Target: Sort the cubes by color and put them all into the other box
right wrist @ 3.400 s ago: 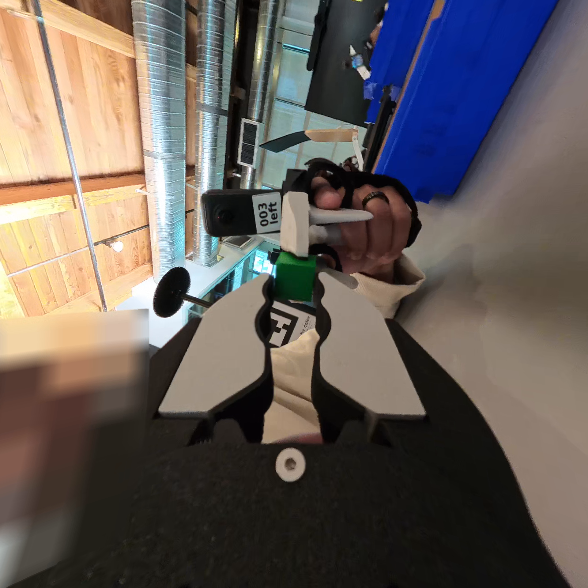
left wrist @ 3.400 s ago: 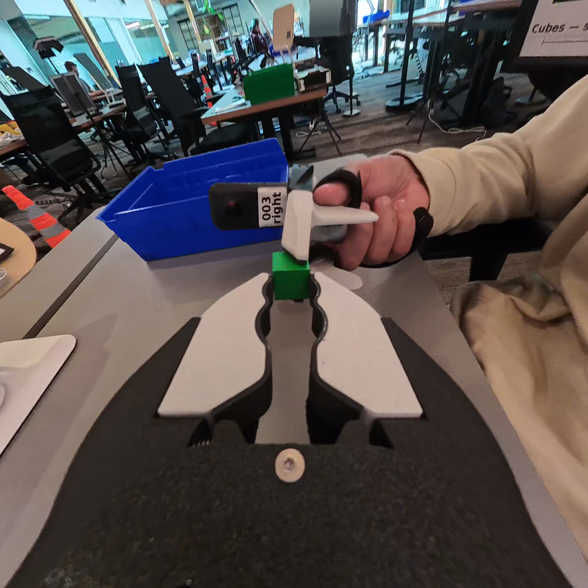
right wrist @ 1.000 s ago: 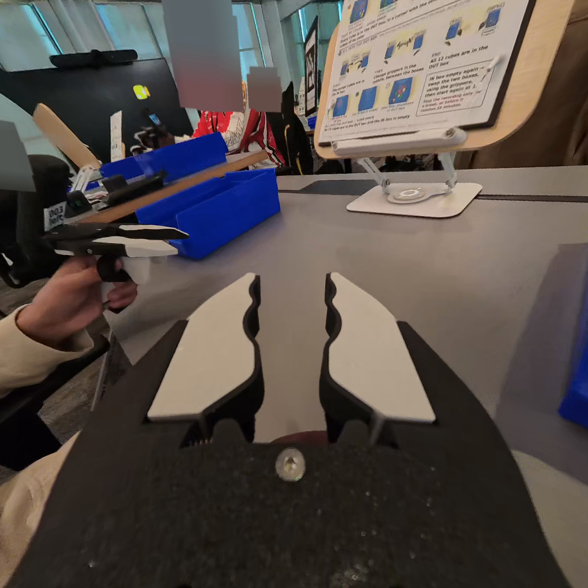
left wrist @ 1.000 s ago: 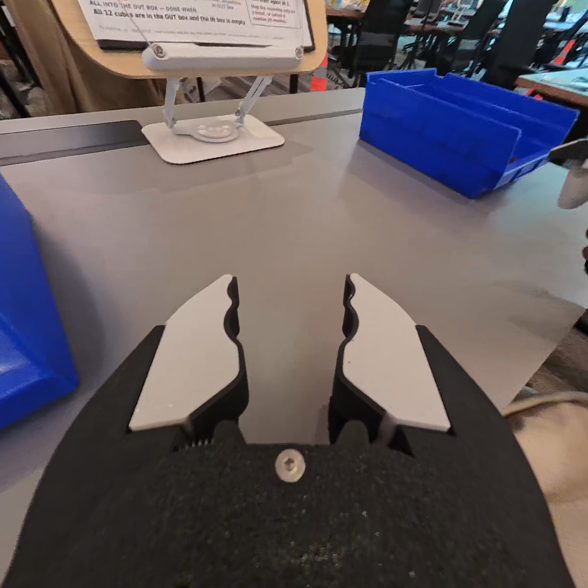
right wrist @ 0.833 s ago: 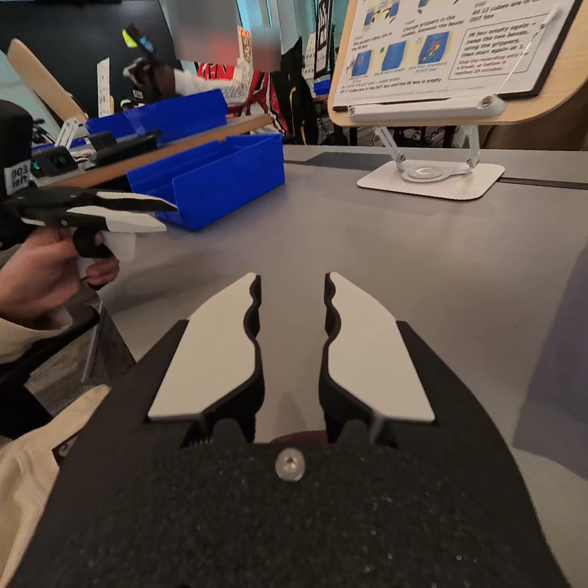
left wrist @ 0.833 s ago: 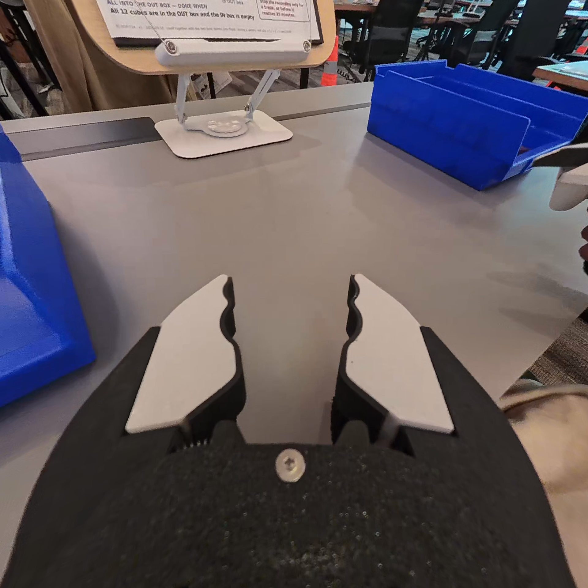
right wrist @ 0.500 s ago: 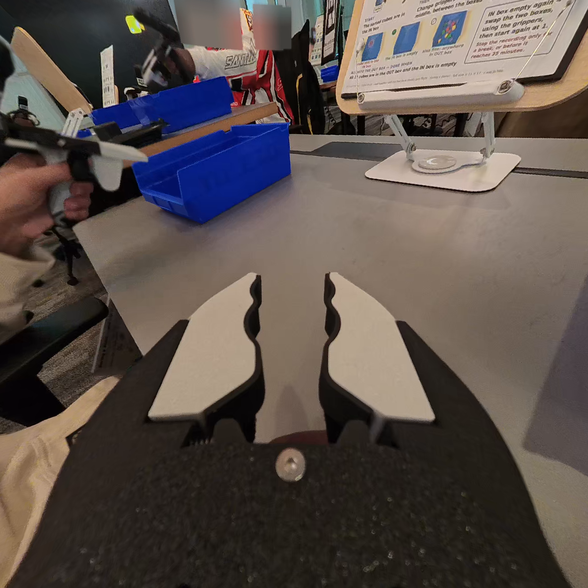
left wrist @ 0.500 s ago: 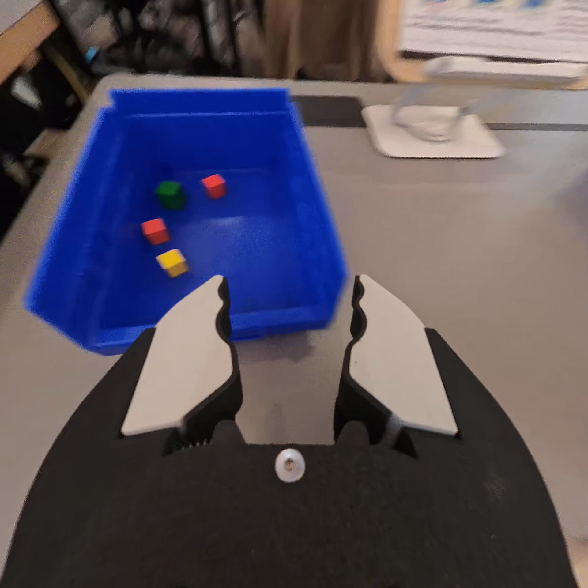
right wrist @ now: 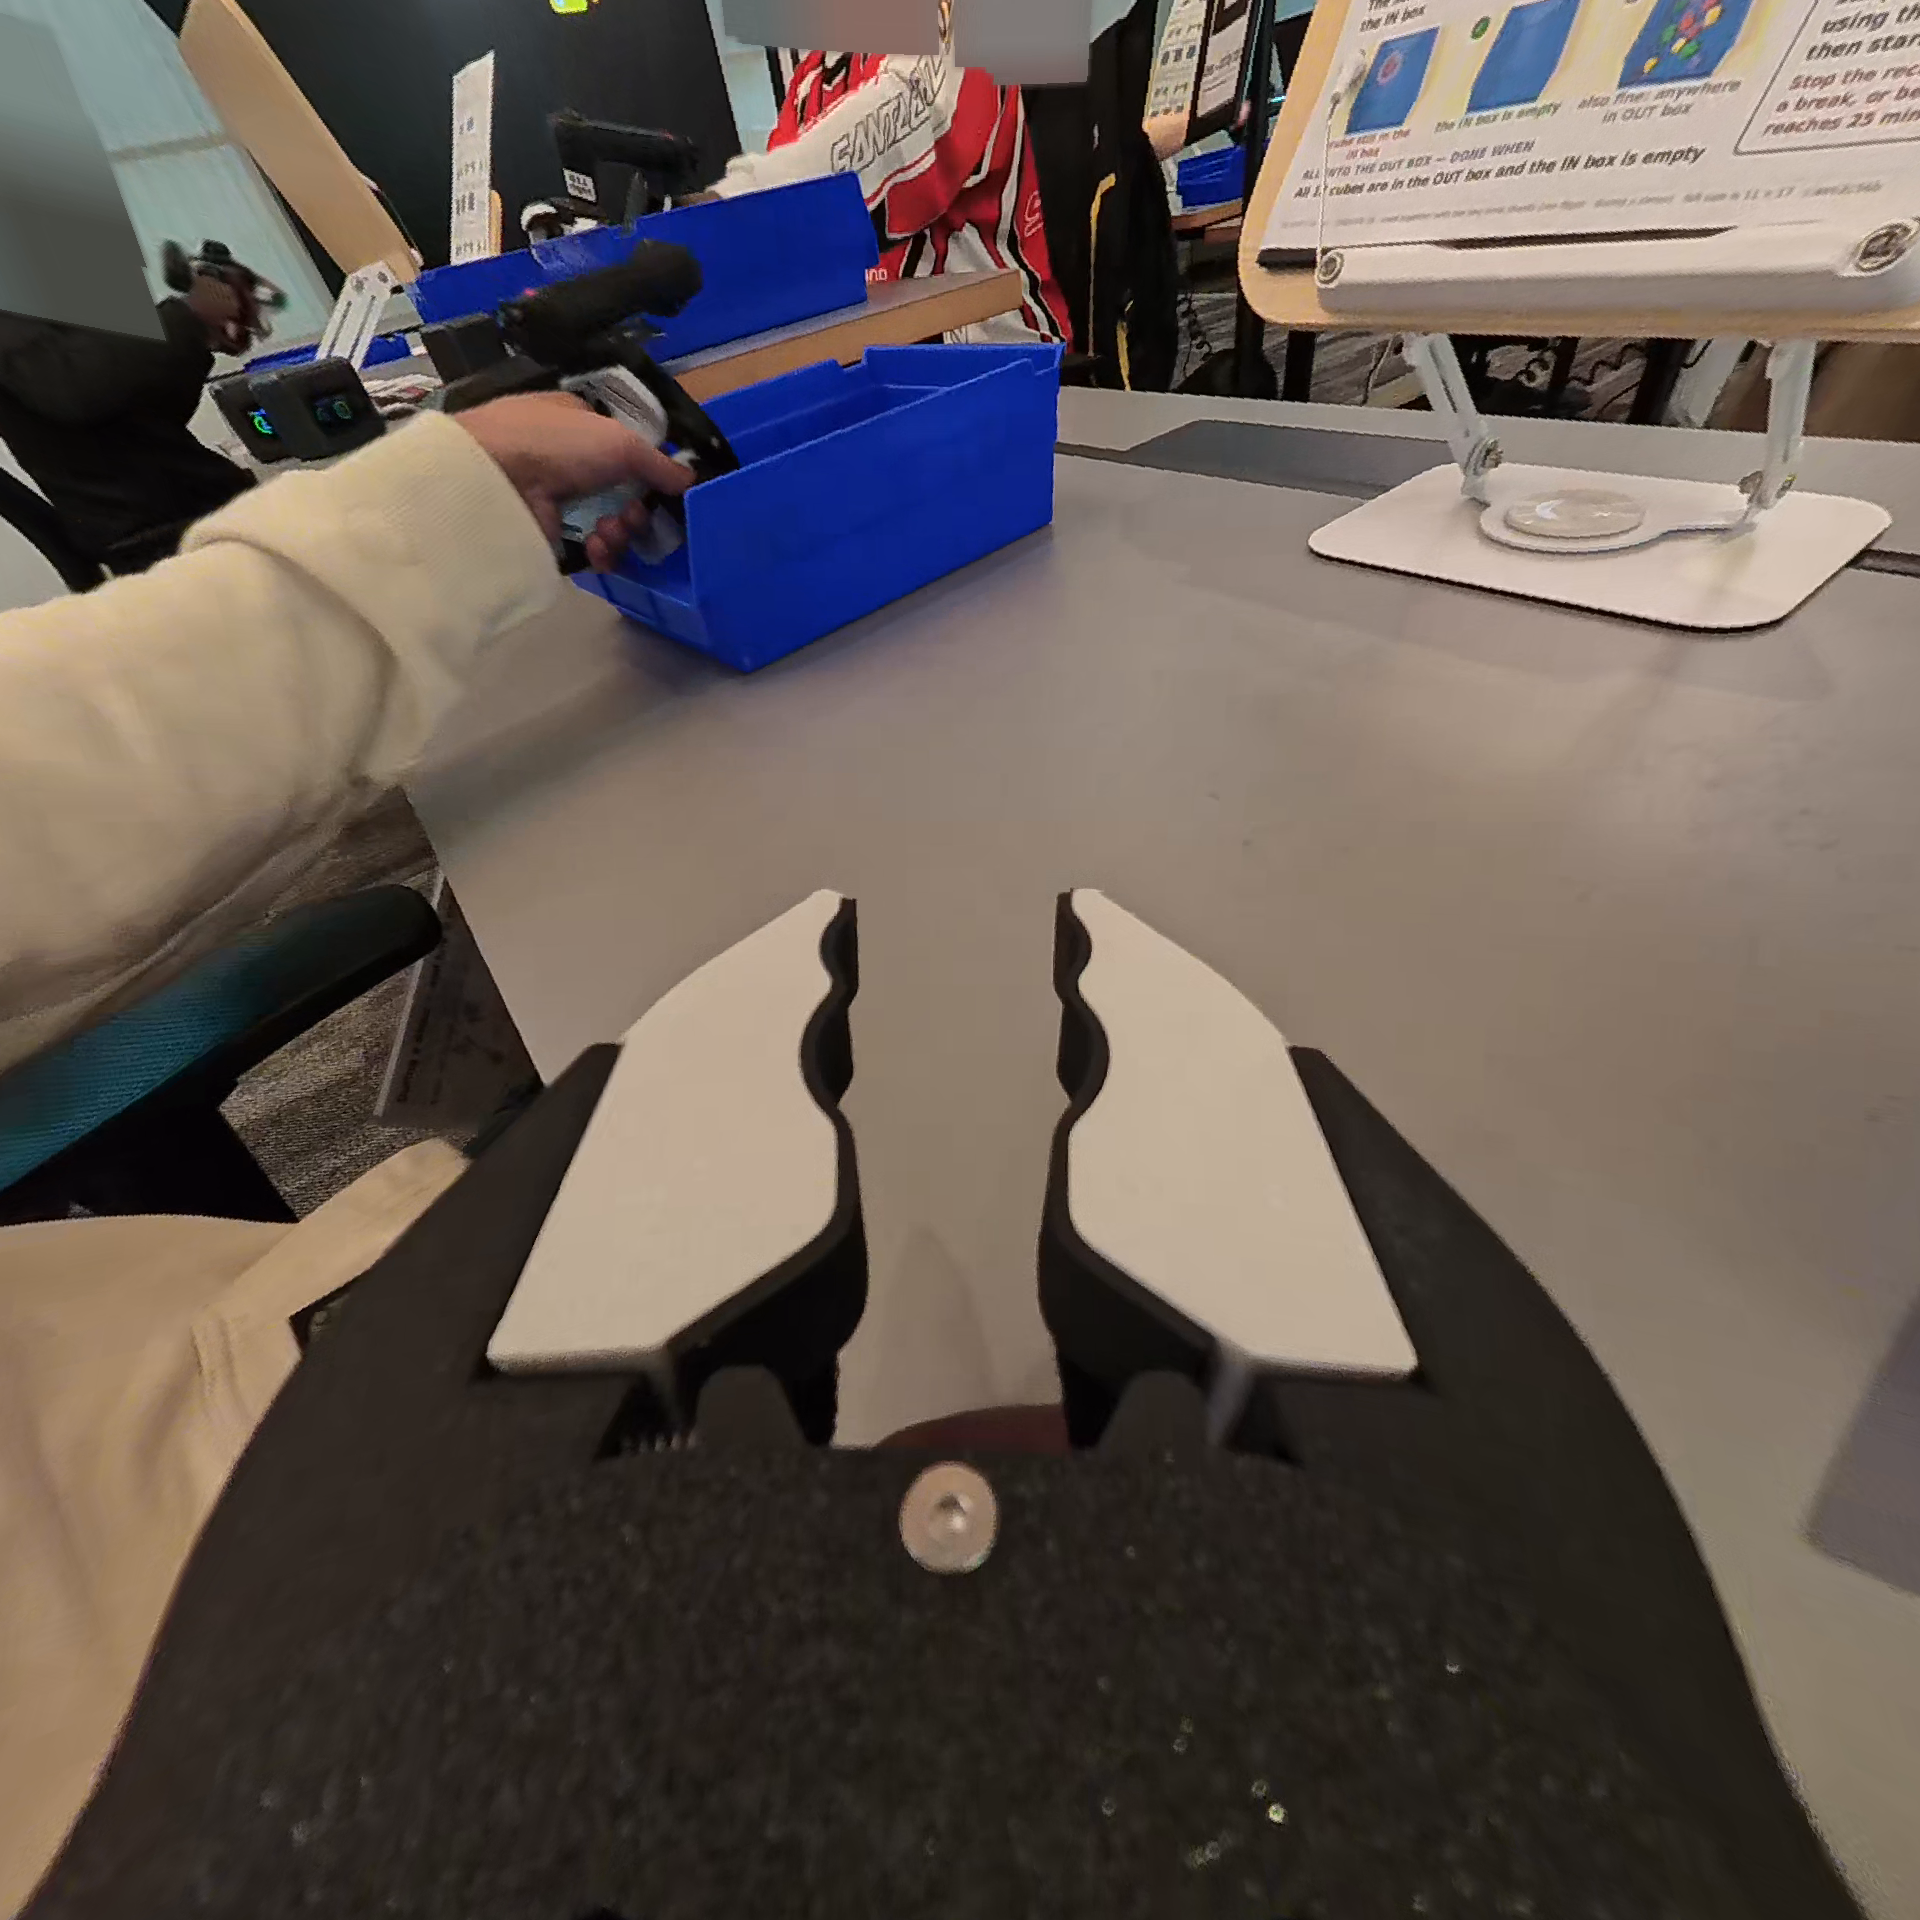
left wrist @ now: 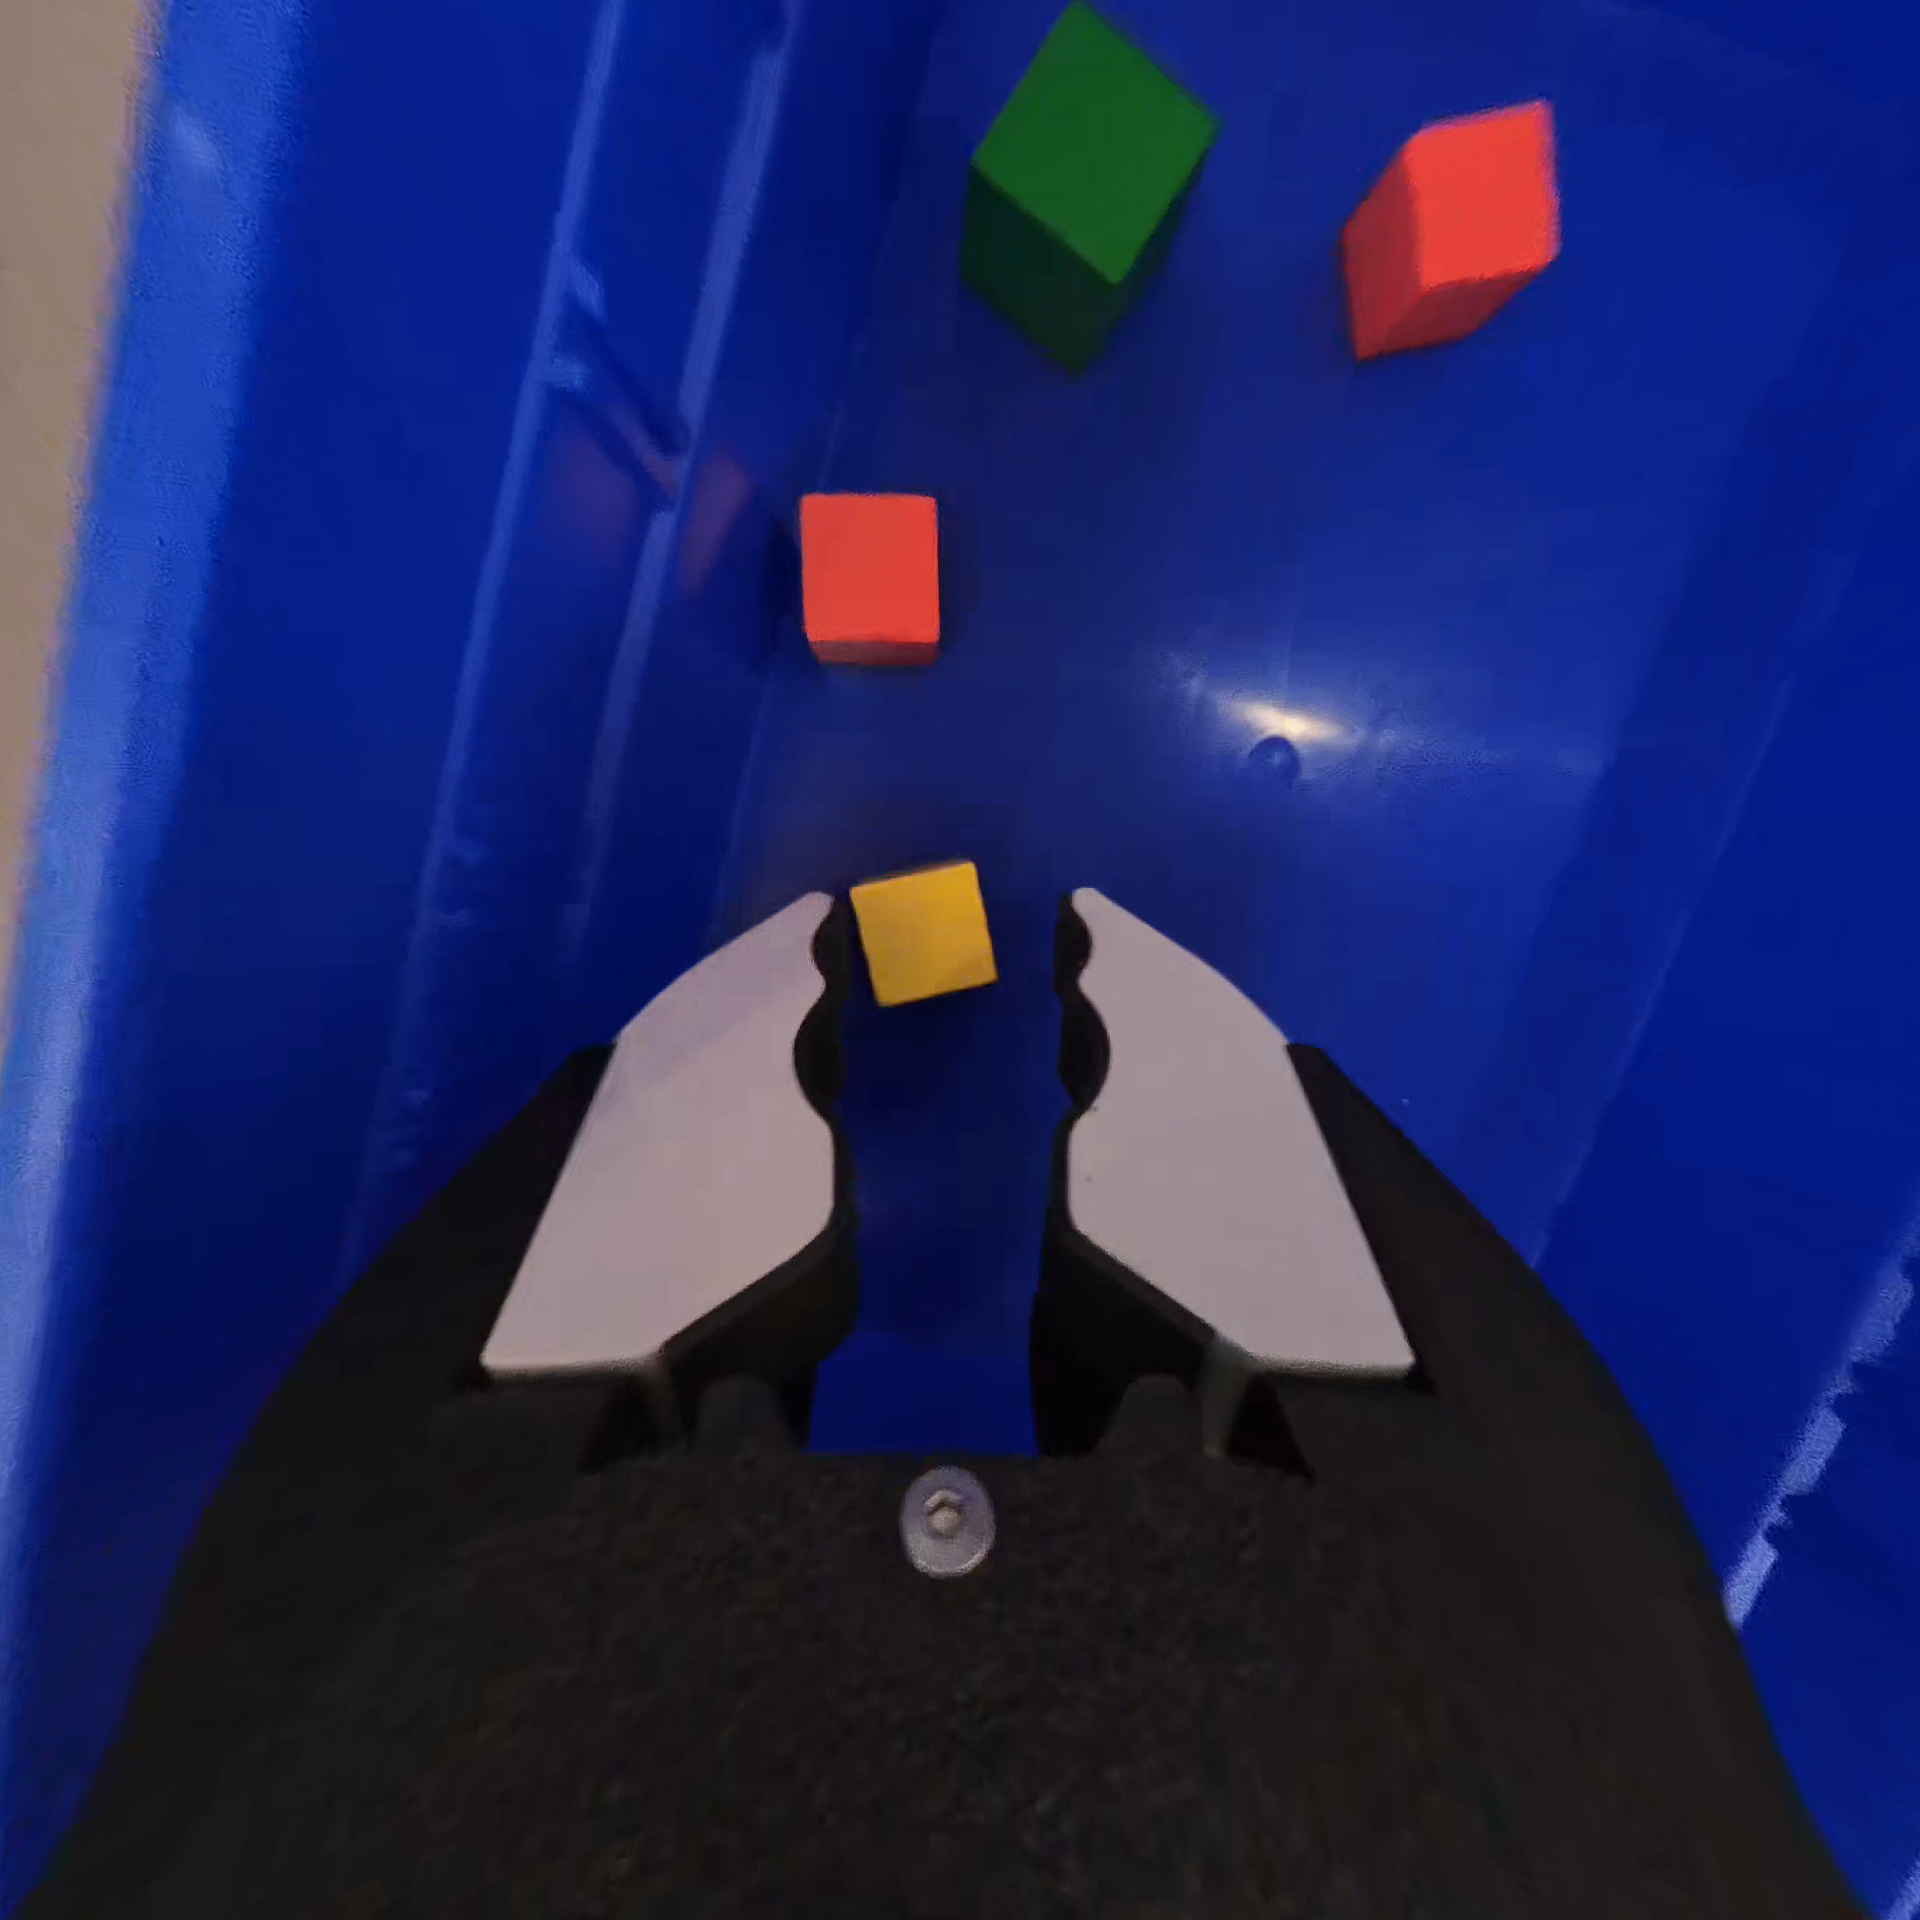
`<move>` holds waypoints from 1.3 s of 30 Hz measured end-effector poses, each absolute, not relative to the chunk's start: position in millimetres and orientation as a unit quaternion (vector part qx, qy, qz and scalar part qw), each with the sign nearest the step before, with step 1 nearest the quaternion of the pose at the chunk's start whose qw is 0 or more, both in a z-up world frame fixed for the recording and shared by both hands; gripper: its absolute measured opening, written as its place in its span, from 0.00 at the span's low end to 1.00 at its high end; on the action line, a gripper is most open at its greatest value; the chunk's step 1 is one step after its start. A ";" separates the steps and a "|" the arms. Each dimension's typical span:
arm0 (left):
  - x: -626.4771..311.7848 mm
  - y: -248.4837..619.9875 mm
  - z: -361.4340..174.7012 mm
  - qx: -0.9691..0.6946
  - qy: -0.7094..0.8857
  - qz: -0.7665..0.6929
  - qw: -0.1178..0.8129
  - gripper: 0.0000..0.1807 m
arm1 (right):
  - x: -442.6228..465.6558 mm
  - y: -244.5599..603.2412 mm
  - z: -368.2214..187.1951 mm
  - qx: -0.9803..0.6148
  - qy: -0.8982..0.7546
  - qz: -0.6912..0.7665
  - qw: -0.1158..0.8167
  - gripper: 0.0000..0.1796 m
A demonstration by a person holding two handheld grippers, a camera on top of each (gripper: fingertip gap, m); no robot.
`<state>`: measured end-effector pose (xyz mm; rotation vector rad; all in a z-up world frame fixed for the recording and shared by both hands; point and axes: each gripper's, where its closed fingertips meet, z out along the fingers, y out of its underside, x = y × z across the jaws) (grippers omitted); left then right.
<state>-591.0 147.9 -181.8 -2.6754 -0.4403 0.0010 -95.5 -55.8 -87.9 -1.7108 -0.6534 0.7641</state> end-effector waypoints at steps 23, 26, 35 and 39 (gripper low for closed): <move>-417.1 63.0 -45.2 -0.752 0.131 -0.043 0.644 0.12 | -66.9 -34.8 -83.6 -0.724 -0.229 0.289 0.583 0.17; -400.9 52.9 -47.3 -0.744 0.157 -0.026 0.649 0.12 | -68.2 -32.5 -84.6 -0.729 -0.226 0.279 0.583 0.17; -315.8 34.4 -59.2 -0.698 0.309 -0.232 0.603 0.12 | -102.5 -23.8 -81.6 -0.726 -0.238 0.359 0.536 0.17; -236.2 1.1 -44.1 -0.570 0.442 -0.400 0.566 0.12 | -151.6 -23.3 -55.7 -0.685 -0.204 0.585 0.384 0.21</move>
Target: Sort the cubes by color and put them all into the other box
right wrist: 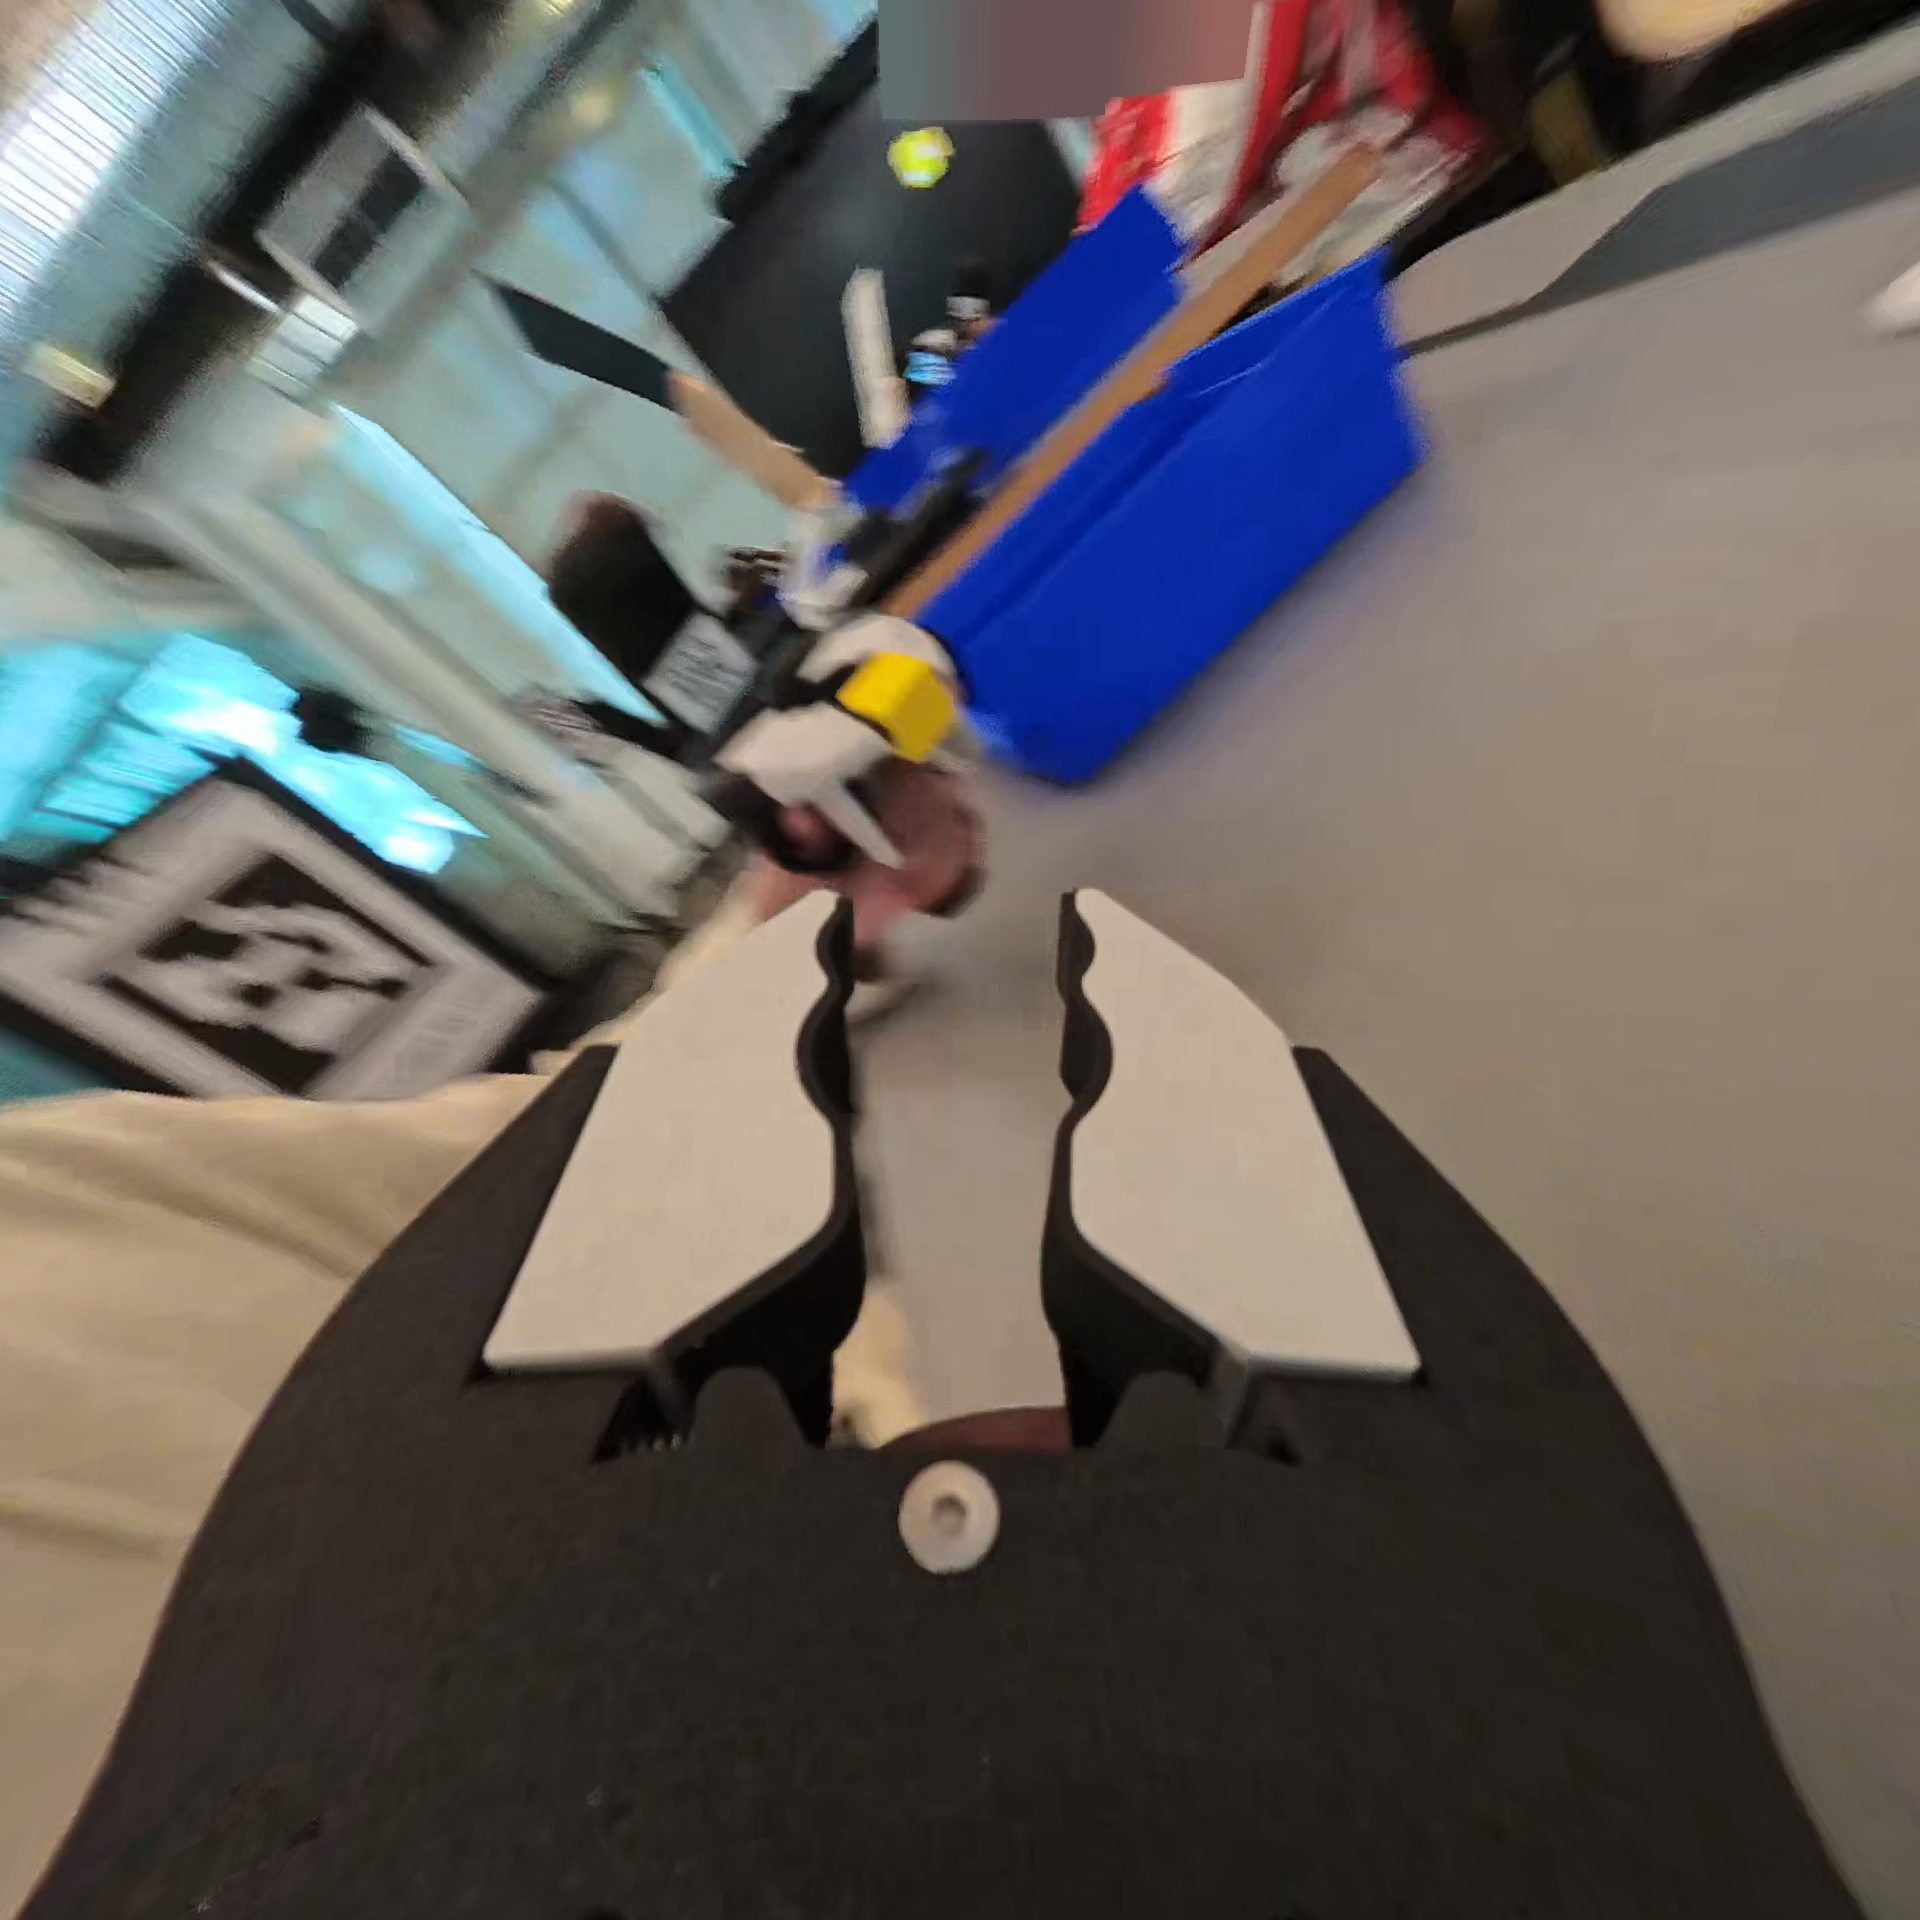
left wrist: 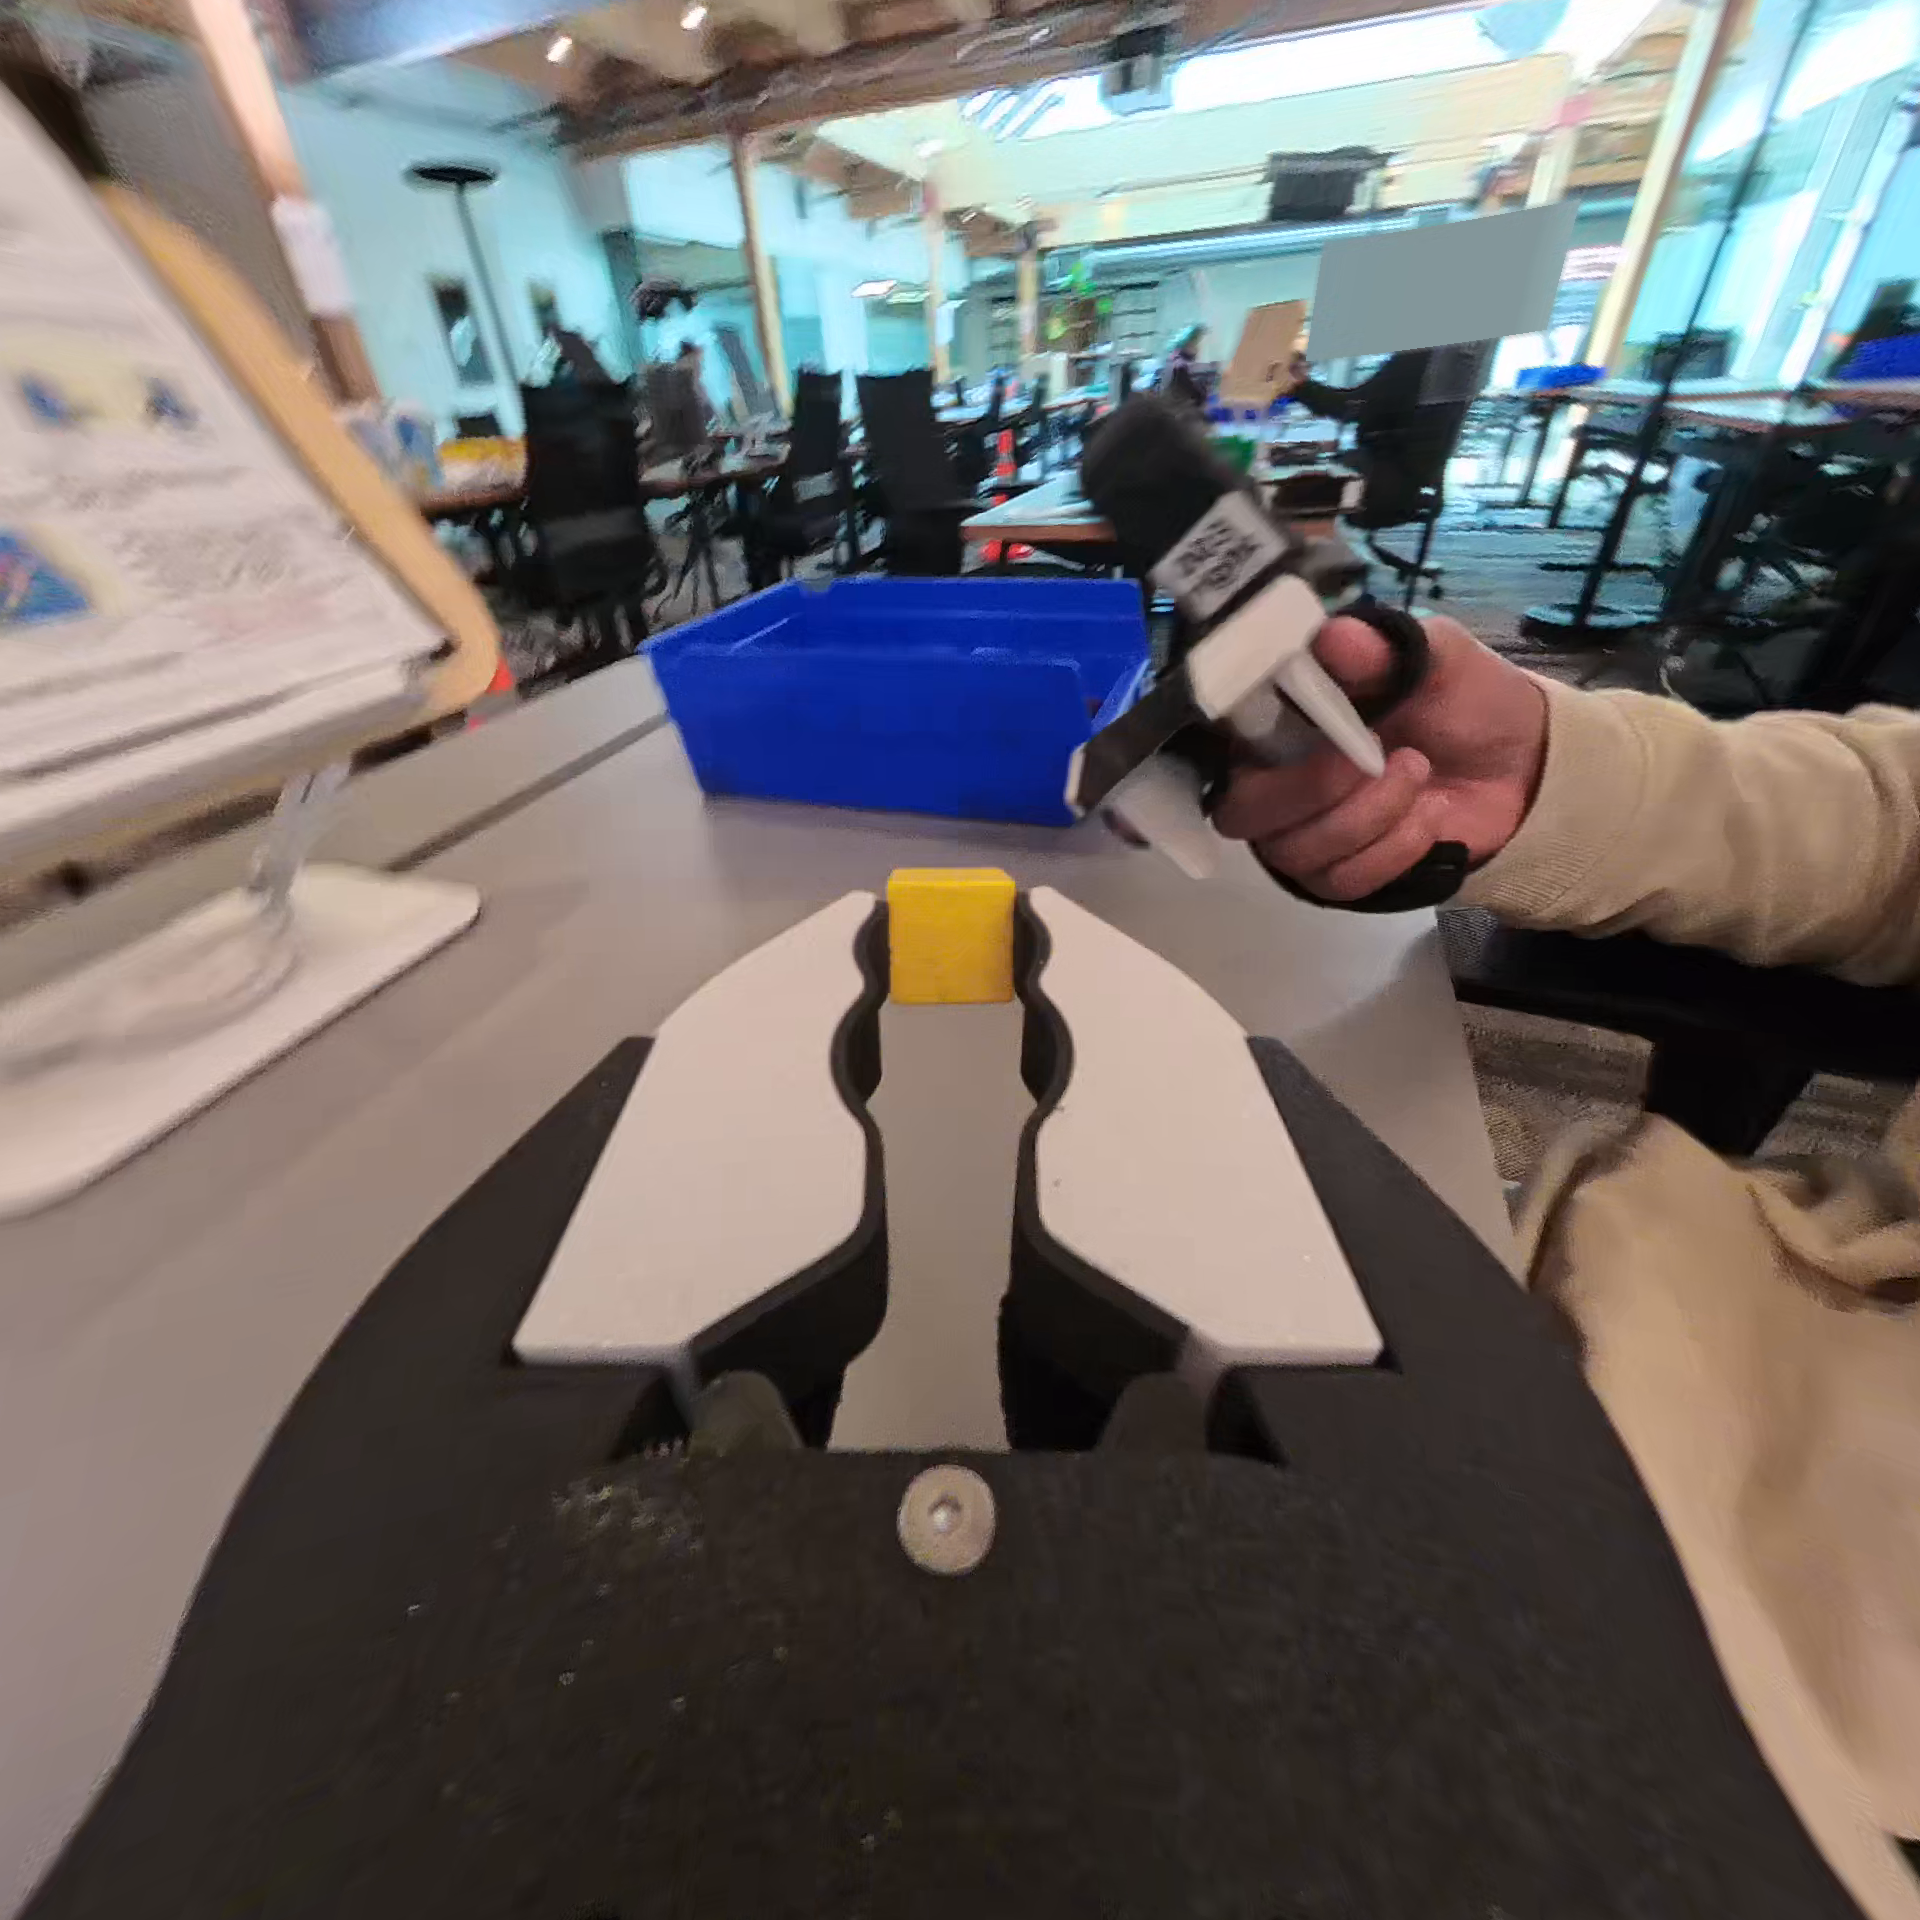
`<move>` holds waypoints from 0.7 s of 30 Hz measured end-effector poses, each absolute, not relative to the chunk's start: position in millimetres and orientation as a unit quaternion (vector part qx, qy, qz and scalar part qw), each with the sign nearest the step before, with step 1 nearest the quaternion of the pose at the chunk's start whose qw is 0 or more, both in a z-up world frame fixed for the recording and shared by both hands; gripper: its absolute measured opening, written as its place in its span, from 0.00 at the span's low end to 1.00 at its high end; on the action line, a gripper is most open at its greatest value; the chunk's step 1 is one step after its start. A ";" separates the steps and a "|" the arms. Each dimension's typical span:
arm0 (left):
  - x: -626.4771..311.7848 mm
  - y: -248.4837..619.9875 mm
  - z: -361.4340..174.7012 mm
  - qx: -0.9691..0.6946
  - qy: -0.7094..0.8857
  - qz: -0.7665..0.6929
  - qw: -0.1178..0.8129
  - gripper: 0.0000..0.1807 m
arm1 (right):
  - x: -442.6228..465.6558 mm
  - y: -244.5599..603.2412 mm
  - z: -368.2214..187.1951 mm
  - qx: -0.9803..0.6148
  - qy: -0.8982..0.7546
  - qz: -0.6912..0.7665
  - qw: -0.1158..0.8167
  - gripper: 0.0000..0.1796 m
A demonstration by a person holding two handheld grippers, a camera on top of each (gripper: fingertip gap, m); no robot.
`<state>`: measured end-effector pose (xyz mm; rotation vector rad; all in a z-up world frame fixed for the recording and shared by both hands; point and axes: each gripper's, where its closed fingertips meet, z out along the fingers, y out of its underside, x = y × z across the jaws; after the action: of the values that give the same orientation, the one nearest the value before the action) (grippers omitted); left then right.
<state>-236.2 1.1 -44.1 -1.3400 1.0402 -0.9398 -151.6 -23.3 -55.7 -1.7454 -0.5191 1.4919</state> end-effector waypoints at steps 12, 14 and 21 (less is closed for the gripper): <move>-153.5 -10.7 -40.1 -0.423 0.586 -0.392 0.569 0.12 | -178.9 -12.7 -34.4 -0.574 -0.086 0.801 0.146 0.21; -150.3 -11.0 -44.5 -0.428 0.589 -0.379 0.572 0.12 | -176.7 -13.9 -36.7 -0.567 -0.094 0.805 0.147 0.12; -175.7 -15.3 -50.0 -0.548 0.530 -0.325 0.560 0.34 | -164.2 -15.1 -51.3 -0.588 -0.094 0.780 0.194 0.12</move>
<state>-175.7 -15.3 -50.0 -1.2910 1.2490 -0.7651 -164.2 -15.1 -51.3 -1.6479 -0.2627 2.1861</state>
